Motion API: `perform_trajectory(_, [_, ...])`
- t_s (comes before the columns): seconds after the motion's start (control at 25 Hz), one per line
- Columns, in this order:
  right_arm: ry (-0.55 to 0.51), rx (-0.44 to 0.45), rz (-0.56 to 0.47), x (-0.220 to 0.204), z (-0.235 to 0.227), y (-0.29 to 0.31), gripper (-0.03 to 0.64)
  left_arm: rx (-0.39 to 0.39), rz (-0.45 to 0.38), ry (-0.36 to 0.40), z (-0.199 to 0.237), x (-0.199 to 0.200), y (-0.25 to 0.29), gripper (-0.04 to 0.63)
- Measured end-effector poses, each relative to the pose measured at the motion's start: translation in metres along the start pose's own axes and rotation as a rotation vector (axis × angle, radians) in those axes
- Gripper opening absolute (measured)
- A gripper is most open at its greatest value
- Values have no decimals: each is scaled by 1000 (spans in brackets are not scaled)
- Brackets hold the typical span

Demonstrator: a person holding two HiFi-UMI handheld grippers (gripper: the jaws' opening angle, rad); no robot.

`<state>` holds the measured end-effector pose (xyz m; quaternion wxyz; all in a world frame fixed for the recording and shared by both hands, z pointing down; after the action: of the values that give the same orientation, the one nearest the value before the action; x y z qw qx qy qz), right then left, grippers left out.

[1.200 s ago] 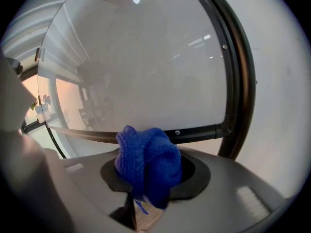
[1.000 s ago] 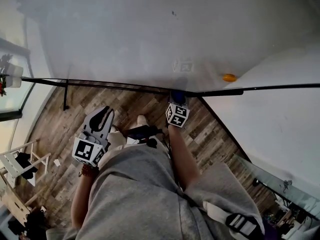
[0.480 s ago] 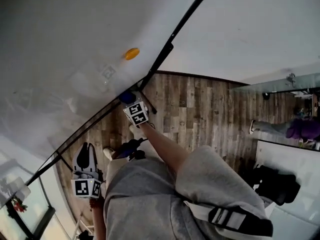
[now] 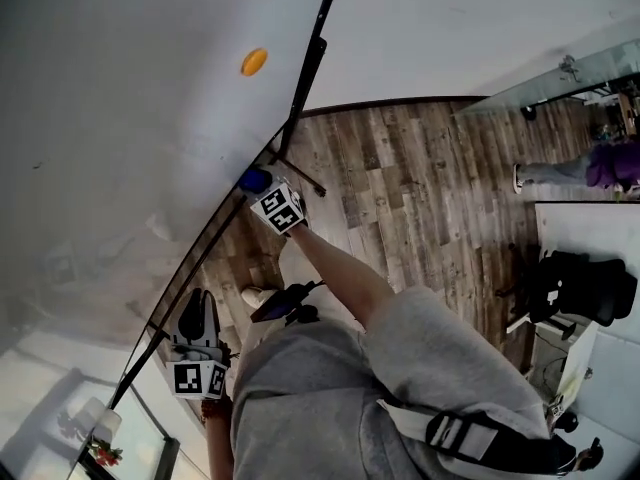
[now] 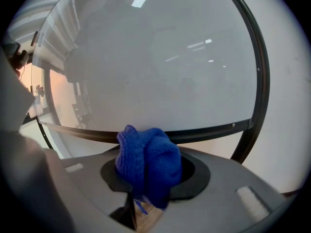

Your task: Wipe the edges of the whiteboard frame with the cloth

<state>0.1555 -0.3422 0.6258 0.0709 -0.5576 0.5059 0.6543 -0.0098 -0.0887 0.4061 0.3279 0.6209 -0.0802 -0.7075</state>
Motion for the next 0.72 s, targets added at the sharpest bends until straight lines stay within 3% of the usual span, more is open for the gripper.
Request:
perform_trajectory(0.4, [20,-50,-34,-6,29,-3,146,-126,16,63,-5,-12,0,67])
perform_trajectory(0.72, [15,-74,-51,-9,47,-4,144,-149,34,77,-5,-34,-21,66])
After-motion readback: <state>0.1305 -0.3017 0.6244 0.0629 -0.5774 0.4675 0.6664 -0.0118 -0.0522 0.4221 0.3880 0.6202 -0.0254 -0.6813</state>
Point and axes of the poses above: the fingertips, and each gripper's own axes: y forward along the fingers, z to its left, x out of its top, the point moved 9 cm from there along -y, backward along the fingers, and after that the axes turned 9 degrees about z, right-handed, at the moved point
